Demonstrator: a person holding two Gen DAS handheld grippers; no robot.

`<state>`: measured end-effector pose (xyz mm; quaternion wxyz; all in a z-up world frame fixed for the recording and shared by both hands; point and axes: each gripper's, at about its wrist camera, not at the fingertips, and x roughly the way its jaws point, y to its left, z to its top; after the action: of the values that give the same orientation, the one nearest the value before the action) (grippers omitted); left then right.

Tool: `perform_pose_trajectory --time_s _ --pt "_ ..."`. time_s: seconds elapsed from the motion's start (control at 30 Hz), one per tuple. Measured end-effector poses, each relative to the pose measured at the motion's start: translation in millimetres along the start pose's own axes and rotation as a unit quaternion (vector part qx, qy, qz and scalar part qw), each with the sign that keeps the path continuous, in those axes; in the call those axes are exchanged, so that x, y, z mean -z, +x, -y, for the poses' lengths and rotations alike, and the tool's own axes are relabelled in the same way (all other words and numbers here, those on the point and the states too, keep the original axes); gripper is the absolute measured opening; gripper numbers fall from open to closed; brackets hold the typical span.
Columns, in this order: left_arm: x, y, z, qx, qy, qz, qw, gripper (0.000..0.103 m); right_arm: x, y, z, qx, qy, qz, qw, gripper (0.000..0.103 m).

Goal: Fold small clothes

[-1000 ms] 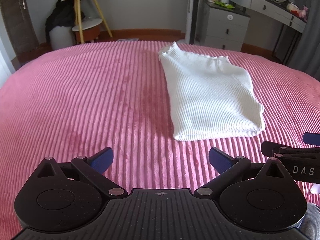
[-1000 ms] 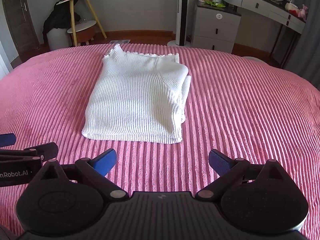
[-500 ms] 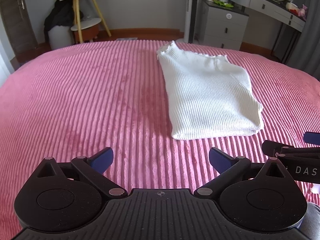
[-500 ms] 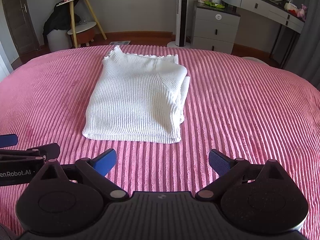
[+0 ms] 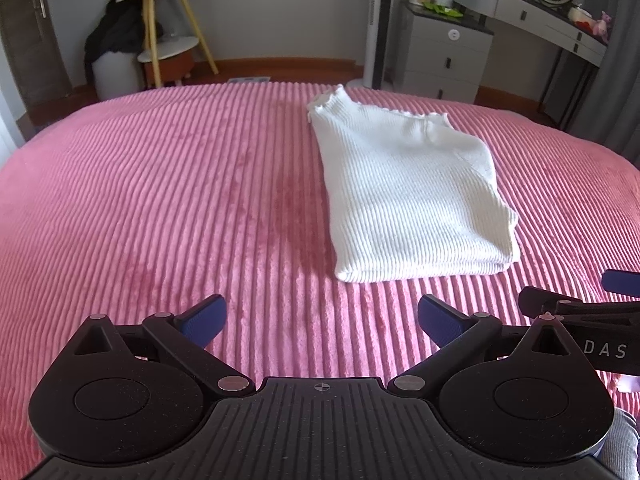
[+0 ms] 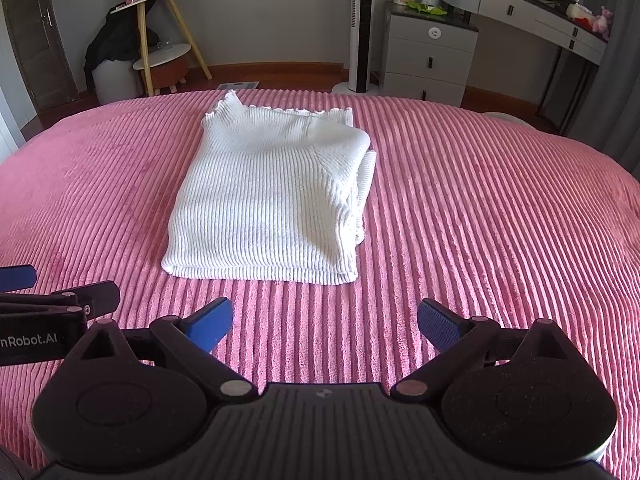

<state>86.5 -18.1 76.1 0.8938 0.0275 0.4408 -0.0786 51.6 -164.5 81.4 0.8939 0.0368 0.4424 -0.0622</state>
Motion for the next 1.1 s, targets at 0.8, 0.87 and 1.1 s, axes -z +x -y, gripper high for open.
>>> perform_pose_trajectory --time_s 0.8,0.87,1.1 --pt "1.3 1.0 2.5 0.004 0.009 0.001 1.0000 0.103 2.2 4.4 -0.2 -0.002 0.003 -0.004 1.000 0.099" --pt "1.4 1.1 3.2 0.003 0.011 0.002 0.9999 0.103 2.0 4.0 0.3 -0.002 0.004 -0.003 1.000 0.099" --pt "1.9 1.7 5.7 0.004 0.013 0.000 0.9999 0.103 2.3 3.3 0.6 -0.001 0.004 -0.002 1.000 0.099"
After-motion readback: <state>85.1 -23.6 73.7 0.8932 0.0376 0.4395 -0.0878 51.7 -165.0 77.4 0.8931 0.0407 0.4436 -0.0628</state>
